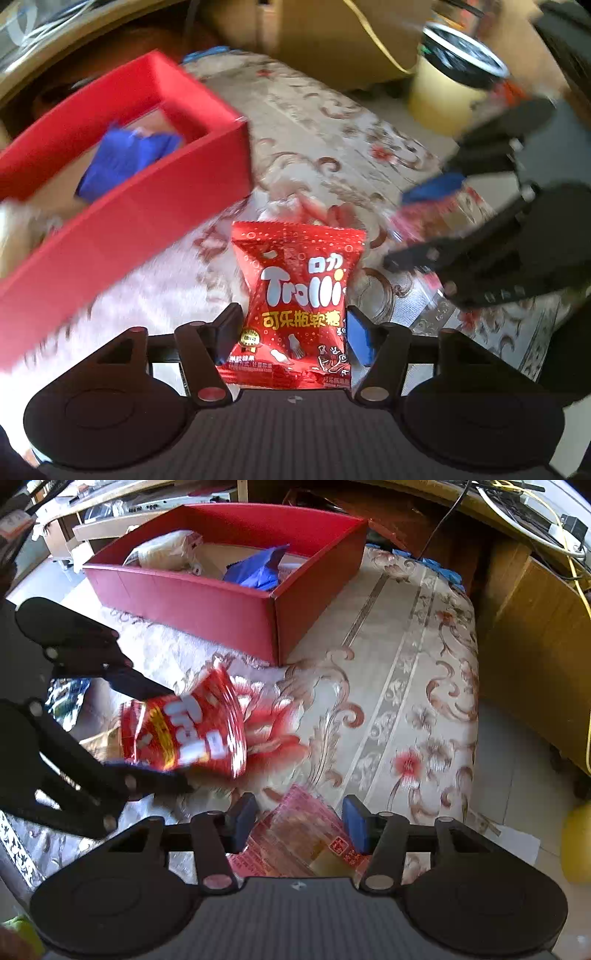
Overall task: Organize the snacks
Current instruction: 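Grasp the red Trolli bag with the left gripper while the right gripper reaches for the red-wrapped cake, then close the right gripper on the red-wrapped cake while the left gripper holds the Trolli bag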
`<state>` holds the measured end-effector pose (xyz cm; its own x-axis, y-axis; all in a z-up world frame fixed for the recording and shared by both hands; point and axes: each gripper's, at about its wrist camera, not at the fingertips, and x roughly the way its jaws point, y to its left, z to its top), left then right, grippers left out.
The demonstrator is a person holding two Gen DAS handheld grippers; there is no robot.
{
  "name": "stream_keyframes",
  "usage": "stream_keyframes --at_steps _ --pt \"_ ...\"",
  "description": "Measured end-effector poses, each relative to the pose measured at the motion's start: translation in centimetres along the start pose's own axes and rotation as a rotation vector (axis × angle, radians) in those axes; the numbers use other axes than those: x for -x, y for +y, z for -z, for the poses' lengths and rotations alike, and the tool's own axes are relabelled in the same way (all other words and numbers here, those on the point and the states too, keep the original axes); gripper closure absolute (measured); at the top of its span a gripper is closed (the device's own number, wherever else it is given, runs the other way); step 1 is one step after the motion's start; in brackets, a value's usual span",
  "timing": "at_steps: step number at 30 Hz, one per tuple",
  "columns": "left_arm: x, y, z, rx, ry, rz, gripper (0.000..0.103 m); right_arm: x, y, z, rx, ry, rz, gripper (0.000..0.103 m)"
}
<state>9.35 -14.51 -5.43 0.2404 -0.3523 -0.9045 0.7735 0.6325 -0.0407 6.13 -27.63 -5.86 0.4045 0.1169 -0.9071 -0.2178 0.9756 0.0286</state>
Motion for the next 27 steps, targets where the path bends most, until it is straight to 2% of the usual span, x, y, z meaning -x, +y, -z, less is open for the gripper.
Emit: stream_keyframes --at_steps 3,7,10,14,16,17,19,22,27 --pt "0.7 0.0 0.9 0.062 0.005 -0.009 0.038 0.5 1.1 0.6 -0.015 0.011 -0.001 0.062" --pt "1.6 -0.2 2.5 0.126 0.013 -0.005 0.038 0.8 2.1 1.4 -0.038 0.018 -0.007 0.061" --pt "1.4 -0.4 2.9 0.135 0.004 -0.029 0.037 0.8 2.8 1.8 -0.002 0.010 0.018 0.060" --pt "1.0 -0.8 2.3 0.143 -0.007 -0.034 0.030 0.7 1.7 1.8 -0.042 0.011 -0.042 0.044" --pt "0.8 -1.0 2.2 0.137 -0.008 -0.038 0.025 1.0 1.3 1.9 -0.046 0.007 -0.048 0.042" --pt "0.7 -1.2 2.2 0.134 -0.009 -0.040 0.023 1.1 1.2 2.0 -0.047 0.004 -0.047 0.036" --pt "0.5 -1.4 2.1 0.117 -0.007 -0.045 0.021 1.6 1.0 2.2 -0.047 -0.004 -0.048 0.035" --pt "0.3 -1.6 2.1 0.094 -0.003 -0.053 0.020 1.8 1.9 2.8 0.029 0.013 -0.068 0.031" --pt "0.3 -1.6 2.2 0.093 -0.005 -0.047 0.020 2.4 4.0 3.7 0.260 0.092 -0.060 0.028"
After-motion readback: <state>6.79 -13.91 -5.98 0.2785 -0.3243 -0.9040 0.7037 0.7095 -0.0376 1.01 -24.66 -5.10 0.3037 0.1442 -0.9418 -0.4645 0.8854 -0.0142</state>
